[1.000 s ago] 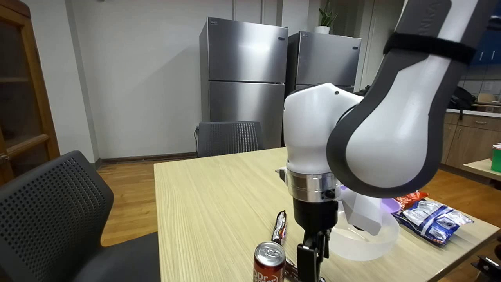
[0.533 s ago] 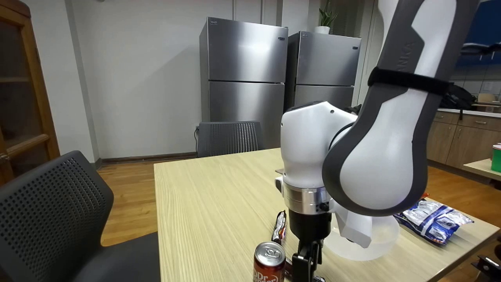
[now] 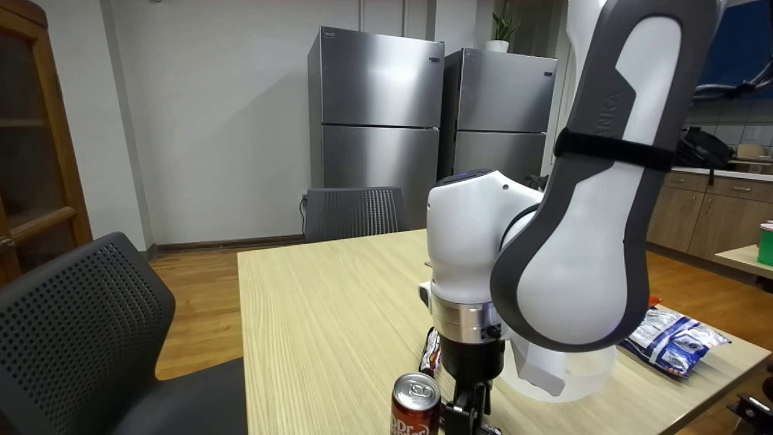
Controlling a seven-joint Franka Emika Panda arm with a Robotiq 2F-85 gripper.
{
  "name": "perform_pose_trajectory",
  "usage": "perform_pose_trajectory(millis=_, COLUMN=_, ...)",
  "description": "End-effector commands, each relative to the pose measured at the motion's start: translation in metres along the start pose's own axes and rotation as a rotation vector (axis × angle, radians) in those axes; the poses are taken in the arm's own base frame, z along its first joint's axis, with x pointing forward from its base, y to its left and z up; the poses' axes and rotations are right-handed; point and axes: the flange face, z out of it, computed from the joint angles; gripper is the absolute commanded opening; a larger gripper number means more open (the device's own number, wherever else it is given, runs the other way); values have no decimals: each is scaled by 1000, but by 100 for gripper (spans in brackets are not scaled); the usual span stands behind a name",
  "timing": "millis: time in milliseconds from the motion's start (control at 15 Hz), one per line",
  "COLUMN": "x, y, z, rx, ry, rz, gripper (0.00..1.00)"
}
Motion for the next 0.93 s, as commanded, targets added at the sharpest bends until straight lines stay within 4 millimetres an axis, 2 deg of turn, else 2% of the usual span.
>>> perform_pose_trajectory(millis=0, x=-2, y=-9, z=-9, rx=-27, ry=17, rz=-4, gripper=100)
perform_pose_trajectory(millis=267, x=-2, y=-10, z=-8, rx=-27, ry=14, rz=5, gripper=100)
perform_pose_trajectory(millis=867, x=-5, y=2, z=-10, rx=-26, ry=10, rz=33, gripper=100)
